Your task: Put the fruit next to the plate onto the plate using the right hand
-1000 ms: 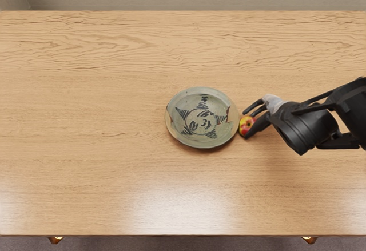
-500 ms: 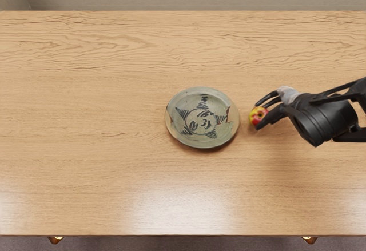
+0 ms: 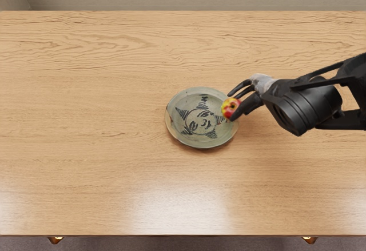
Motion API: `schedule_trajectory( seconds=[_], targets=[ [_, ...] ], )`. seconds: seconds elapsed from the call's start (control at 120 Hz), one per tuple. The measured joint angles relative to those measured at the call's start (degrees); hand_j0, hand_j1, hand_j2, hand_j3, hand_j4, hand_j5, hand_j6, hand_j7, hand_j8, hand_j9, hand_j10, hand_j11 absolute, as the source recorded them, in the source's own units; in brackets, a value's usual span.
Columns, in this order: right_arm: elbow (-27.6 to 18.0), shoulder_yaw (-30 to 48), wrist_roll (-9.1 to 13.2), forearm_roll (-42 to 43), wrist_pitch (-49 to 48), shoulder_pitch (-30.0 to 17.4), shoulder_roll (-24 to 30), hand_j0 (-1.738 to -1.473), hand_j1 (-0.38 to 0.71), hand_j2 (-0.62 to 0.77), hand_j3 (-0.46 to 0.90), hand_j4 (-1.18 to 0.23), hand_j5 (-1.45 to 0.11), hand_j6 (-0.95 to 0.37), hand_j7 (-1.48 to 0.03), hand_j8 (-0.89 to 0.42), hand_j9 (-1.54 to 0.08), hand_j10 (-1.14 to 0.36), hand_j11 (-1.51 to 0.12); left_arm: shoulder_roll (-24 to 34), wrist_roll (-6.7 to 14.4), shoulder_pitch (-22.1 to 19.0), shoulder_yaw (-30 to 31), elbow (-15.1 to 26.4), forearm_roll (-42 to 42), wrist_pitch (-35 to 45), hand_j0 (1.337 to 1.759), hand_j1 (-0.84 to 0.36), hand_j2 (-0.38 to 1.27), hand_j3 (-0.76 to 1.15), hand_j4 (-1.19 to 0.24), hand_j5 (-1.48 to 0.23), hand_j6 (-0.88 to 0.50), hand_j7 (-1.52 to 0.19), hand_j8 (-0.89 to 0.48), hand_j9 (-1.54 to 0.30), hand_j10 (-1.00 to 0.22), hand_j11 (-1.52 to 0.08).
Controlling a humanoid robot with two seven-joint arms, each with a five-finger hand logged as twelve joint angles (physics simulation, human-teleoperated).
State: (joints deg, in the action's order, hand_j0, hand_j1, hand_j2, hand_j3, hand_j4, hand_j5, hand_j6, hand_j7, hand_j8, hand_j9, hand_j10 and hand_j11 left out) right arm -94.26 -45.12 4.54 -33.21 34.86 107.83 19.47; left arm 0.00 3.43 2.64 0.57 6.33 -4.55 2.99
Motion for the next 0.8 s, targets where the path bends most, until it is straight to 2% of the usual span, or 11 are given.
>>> schedule_trajectory(
  seconds=[0.2,0.342,0.425,0.567,0.675,0.8],
  targets=[
    [0.9,3.4,2.3,-0.1,0.0,0.4,-3.8,-1.658,0.38,0.49,0.00,-0.69,-1.01,-0.39,-0.94,-0.39,-1.00,-0.70,-1.00,0.0,0.0,0.0,0.0,0.0,0.0,0.0,1.658,0.06,0.05,0.00,-0.24,-0.32,-0.24,-0.32,-0.24,-0.32,-0.24,-0.32],
    [1.6,4.6,3.1,0.0,0.0,0.5,-5.2,-1.658,0.37,0.47,0.00,-0.70,-1.00,-0.40,-0.95,-0.39,-0.98,-0.70,-0.99,0.0,0.0,0.0,0.0,0.0,0.0,0.0,1.658,0.06,0.05,0.00,-0.24,-0.32,-0.24,-0.32,-0.24,-0.32,-0.24,-0.32],
    [1.8,4.8,3.6,0.1,0.1,0.5,-5.5,-1.658,0.34,0.35,0.00,-0.66,-0.92,-0.42,-0.88,-0.41,-0.91,-0.66,-0.92,0.0,0.0,0.0,0.0,0.0,0.0,0.0,1.658,0.06,0.05,0.00,-0.24,-0.32,-0.24,-0.32,-0.24,-0.32,-0.24,-0.32],
    [1.8,5.1,4.0,0.1,0.1,0.6,-5.7,-1.658,0.12,0.15,0.00,-0.43,-0.60,-0.32,-0.58,-0.31,-0.59,-0.44,-0.59,0.0,0.0,0.0,0.0,0.0,0.0,0.0,1.658,0.06,0.05,0.00,-0.24,-0.32,-0.24,-0.32,-0.24,-0.32,-0.24,-0.32],
    [1.3,5.2,4.2,-0.1,0.1,1.9,-5.7,-1.658,-0.04,0.09,0.00,-0.29,-0.39,-0.22,-0.38,-0.21,-0.39,-0.29,-0.39,0.0,0.0,0.0,0.0,0.0,0.0,0.0,1.658,0.06,0.05,0.00,-0.24,-0.32,-0.24,-0.32,-0.24,-0.32,-0.24,-0.32],
    [-0.2,5.6,4.9,-1.4,0.1,5.8,-5.7,-1.658,-0.15,0.04,0.00,-0.18,-0.25,-0.15,-0.24,-0.14,-0.25,-0.18,-0.25,0.0,0.0,0.0,0.0,0.0,0.0,0.0,1.658,0.06,0.05,0.00,-0.24,-0.32,-0.24,-0.32,-0.24,-0.32,-0.24,-0.32]
  ],
)
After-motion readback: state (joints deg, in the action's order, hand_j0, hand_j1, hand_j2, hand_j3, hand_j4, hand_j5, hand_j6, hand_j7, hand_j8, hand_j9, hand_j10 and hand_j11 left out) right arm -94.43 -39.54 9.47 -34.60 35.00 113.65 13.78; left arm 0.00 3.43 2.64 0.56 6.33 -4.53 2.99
